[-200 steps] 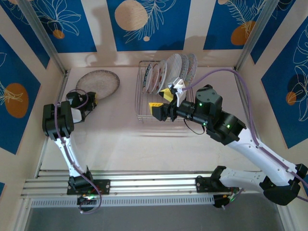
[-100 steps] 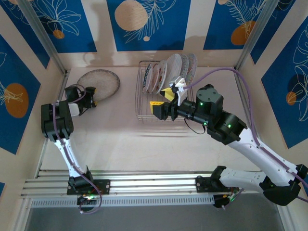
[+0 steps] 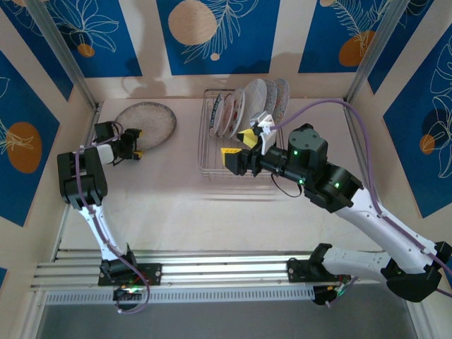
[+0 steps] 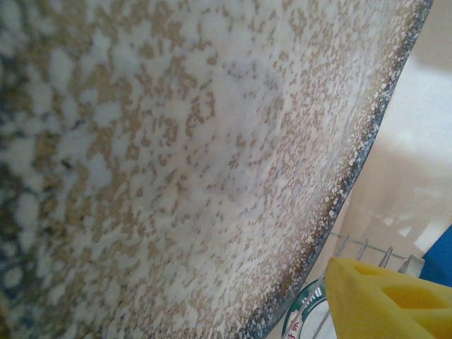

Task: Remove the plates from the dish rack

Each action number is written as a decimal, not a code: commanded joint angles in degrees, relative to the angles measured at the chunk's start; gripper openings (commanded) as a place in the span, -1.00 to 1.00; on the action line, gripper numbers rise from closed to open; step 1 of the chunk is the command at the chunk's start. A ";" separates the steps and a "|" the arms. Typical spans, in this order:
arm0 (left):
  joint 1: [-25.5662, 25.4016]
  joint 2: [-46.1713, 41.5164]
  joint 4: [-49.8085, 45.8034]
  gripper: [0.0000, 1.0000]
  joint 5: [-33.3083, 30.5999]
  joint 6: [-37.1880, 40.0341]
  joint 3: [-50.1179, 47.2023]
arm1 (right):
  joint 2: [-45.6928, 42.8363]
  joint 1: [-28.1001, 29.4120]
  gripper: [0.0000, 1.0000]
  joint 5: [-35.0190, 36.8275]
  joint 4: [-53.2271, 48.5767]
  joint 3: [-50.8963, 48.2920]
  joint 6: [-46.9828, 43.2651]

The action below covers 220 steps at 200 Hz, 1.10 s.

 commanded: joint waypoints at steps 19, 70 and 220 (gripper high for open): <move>0.72 -2.90 -7.35 0.49 -0.76 1.94 1.55 | -1.56 -0.22 0.51 1.81 -0.36 1.47 0.98; 0.60 -3.38 -9.25 0.55 -0.78 2.77 2.08 | -1.33 -0.36 0.54 4.07 -1.15 1.75 2.12; 0.11 -15.01 -15.38 0.74 -3.17 4.00 -5.02 | -1.31 -0.70 0.51 13.70 -5.90 6.72 3.64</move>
